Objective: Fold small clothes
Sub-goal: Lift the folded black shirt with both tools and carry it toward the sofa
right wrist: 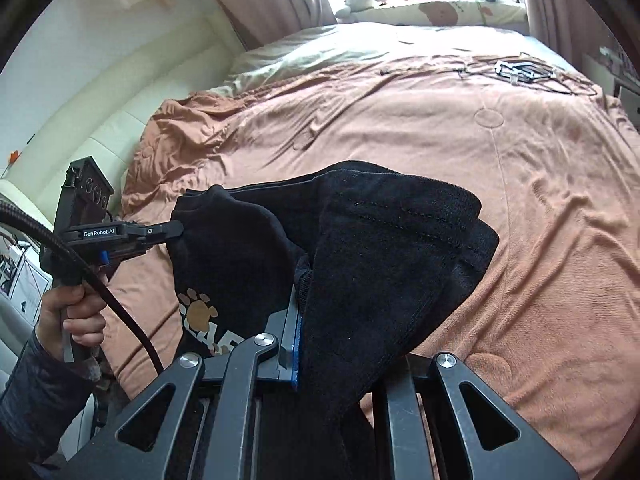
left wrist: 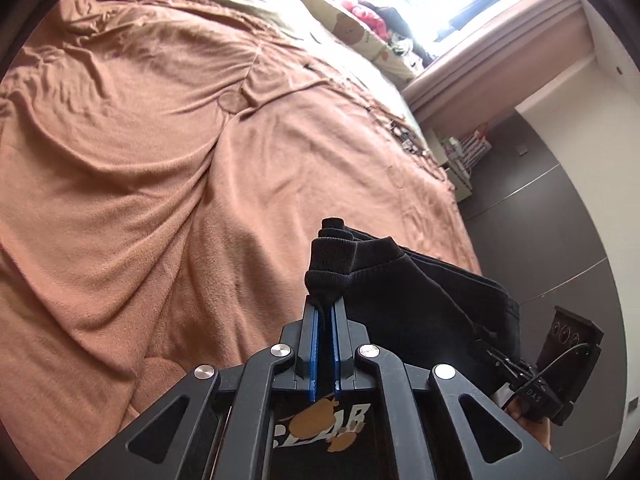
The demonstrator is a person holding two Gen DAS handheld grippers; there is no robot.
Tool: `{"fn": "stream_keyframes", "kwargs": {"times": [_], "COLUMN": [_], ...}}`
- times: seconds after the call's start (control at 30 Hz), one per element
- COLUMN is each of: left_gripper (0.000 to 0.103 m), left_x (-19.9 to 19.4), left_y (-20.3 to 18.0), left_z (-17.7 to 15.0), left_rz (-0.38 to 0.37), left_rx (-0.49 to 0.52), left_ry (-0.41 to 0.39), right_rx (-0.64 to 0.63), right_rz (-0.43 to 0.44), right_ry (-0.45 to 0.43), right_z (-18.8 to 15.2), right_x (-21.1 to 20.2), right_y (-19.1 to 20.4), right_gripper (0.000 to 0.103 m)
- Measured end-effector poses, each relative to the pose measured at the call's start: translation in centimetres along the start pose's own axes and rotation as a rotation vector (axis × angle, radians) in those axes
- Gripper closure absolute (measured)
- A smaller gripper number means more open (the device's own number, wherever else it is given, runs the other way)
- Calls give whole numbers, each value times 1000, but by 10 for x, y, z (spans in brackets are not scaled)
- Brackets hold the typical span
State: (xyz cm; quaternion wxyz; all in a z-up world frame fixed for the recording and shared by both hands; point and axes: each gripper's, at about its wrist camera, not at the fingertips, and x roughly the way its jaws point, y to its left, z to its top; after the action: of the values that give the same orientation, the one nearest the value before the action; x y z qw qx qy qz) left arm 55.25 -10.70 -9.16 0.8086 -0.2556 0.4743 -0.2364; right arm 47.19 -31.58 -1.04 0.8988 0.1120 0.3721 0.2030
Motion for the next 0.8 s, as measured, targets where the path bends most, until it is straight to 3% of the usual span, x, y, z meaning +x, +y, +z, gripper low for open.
{"fn": "stream_keyframes", "kwargs": {"times": [0.4, 0.8], "left_gripper": [99, 99], "left_x": [-99, -233], "left_y": [-56, -114], "left_z": [-22, -64], "left_rz": [-108, -161], "left_rx": [67, 157], "left_ry": [-146, -302], "right_rx": [-68, -186], "right_rz": [10, 16], "right_ry": [-157, -332], "right_z": [-44, -100], "right_x": [-117, -231], "right_y": [52, 135], "right_gripper": [94, 95]}}
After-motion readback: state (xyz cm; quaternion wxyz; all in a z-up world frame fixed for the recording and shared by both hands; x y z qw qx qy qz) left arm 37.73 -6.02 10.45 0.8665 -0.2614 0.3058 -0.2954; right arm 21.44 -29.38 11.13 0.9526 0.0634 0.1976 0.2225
